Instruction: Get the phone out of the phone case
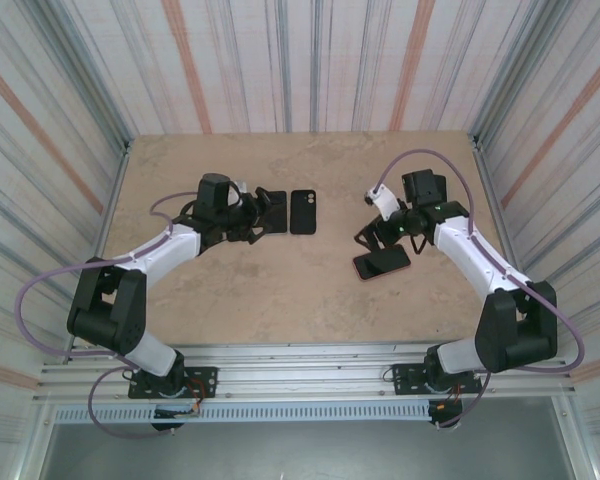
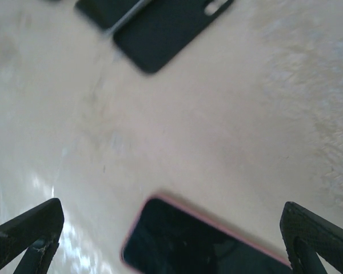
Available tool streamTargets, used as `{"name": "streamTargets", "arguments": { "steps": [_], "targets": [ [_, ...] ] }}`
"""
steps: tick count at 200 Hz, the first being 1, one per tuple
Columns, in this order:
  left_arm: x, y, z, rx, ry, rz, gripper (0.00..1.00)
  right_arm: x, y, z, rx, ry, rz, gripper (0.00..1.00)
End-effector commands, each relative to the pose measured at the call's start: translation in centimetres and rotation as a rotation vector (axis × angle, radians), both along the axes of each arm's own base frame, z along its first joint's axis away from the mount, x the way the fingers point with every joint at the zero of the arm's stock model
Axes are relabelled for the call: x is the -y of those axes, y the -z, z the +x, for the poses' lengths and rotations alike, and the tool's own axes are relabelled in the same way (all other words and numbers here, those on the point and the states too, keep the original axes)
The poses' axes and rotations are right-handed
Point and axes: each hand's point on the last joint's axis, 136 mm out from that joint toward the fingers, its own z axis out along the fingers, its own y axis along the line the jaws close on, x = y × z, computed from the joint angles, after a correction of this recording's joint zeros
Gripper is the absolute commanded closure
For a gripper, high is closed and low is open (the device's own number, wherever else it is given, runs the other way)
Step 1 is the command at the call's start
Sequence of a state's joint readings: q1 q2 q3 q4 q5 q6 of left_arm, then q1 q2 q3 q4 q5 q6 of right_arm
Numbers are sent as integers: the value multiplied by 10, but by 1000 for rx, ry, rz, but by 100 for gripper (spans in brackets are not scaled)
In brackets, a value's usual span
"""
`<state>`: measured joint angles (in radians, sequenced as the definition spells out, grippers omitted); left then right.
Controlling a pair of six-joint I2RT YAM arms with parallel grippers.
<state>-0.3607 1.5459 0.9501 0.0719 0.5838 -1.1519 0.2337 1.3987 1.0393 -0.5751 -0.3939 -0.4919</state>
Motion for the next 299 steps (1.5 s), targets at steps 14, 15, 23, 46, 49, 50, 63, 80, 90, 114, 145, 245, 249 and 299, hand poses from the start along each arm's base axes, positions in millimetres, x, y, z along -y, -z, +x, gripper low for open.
{"name": "streamTargets", "arguments": {
  "steps": [14, 15, 23, 46, 49, 50, 63, 80, 90, 114, 145, 245, 249, 299],
  "targets": [
    [3, -25, -7, 67, 40, -16, 8, 30, 30, -51, -47, -372, -266, 1],
    [3, -25, -7, 67, 41, -17, 8, 31, 30, -51, -46, -375, -272, 1],
    [3, -26, -7, 70, 44, -17, 8, 35, 34, -50, -46, -387, -301, 1],
    [3, -29, -10, 79, 50, -17, 8, 40, 40, -44, -32, -433, -348, 1],
    [3, -29, -10, 79, 50, -17, 8, 41, 41, -44, -32, -442, -356, 1],
    [3, -29, -11, 79, 50, -17, 8, 42, 42, -44, -32, -446, -361, 1],
    [2, -29, -12, 80, 51, -18, 8, 52, 53, -42, -35, -503, -443, 1],
    [2, -29, -14, 80, 51, -23, 8, 64, 63, -35, -27, -552, -525, 1],
    [2, -28, -15, 82, 54, -22, 8, 67, 64, -30, -24, -557, -532, 1],
    [2, -29, -16, 88, 60, -21, 8, 64, 72, -22, -25, -617, -556, 1],
    [1, -32, -18, 101, 63, -24, 8, 63, 91, -19, -72, -687, -617, 1],
    [-17, -32, -22, 111, 43, -37, 8, 52, 121, -4, -67, -776, -728, 1],
    [-17, -32, -22, 111, 42, -38, 8, 50, 121, -5, -69, -781, -725, 1],
    [-23, -34, -22, 118, 41, -42, 8, 43, 129, -16, -123, -807, -713, 1]
  ]
}}
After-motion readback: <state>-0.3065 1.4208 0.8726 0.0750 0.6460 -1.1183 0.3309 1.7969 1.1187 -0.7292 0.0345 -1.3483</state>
